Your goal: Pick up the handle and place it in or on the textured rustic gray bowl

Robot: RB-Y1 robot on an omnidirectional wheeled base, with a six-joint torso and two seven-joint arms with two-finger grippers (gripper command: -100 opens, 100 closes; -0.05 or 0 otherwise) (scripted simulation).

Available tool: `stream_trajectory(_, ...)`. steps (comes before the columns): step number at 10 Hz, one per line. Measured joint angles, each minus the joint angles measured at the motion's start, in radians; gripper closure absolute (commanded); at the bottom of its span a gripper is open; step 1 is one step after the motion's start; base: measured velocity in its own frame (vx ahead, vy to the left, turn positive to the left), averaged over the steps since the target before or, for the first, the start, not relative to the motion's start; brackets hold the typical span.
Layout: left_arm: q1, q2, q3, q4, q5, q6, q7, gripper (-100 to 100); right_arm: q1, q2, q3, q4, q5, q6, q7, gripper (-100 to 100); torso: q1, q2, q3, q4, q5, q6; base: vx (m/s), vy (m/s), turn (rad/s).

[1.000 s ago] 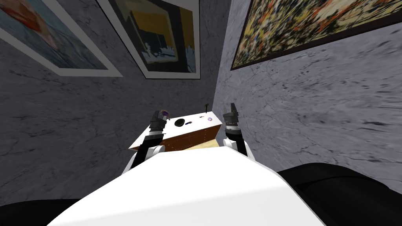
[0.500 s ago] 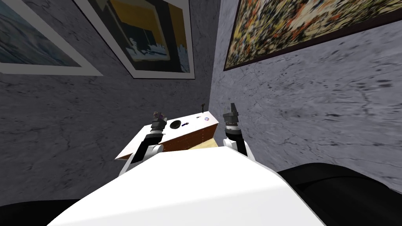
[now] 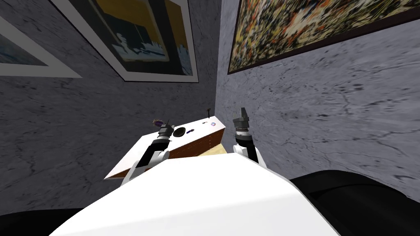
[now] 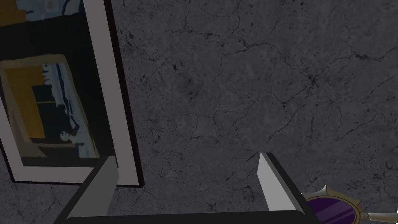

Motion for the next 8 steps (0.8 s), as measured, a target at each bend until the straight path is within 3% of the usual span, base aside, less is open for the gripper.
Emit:
stream_trajectory(5,-0.018,0.022,0.044,0.042,0.026,0.15,0.026,-100,0.0,0.0,0.0,0.0,0.0,0.0,0.0,0,0.0,0.0,0.0,0.0,0.0,-0.001,0.013,-0.012,-0.22)
stream_trajectory(8,-0.03,0.027,0.064,0.068,0.037,0.227,0.038,-100,0.0,0.0,0.0,0.0,0.0,0.0,0.0,0,0.001,0.0,0.0,0.0,0.0,-0.001,0.008,-0.003,-0.1)
